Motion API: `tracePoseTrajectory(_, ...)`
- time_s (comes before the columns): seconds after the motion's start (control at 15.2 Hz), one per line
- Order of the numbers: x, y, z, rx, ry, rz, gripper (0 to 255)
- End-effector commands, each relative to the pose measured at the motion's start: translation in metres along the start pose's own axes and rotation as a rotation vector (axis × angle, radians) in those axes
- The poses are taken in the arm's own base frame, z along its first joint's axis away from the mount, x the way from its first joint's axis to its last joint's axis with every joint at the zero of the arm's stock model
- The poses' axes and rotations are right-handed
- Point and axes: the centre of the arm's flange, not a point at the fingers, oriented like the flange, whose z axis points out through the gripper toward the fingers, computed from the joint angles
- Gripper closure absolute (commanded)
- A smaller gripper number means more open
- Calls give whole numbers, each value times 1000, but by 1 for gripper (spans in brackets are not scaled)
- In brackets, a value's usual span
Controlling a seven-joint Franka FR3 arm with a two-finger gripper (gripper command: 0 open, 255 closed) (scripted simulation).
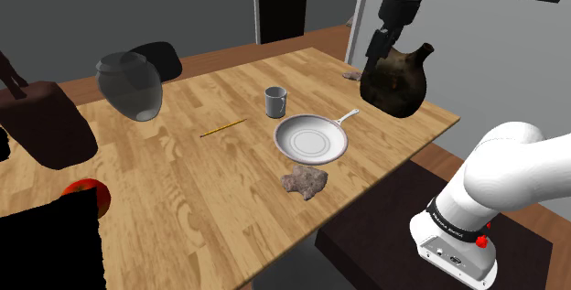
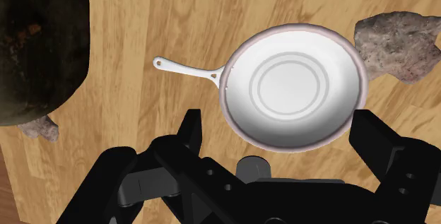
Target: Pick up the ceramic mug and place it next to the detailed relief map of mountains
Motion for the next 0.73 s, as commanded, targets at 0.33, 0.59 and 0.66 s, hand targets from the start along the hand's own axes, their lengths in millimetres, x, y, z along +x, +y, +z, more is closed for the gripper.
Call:
tracePoseTrajectory(0.33,52,14,40,24,-1,-19,0)
tracePoseTrajectory(0.59,93,23,73,43,-1,-33,0)
tracePoseTrajectory(0.66,103,26,81,48,-1,-37,0)
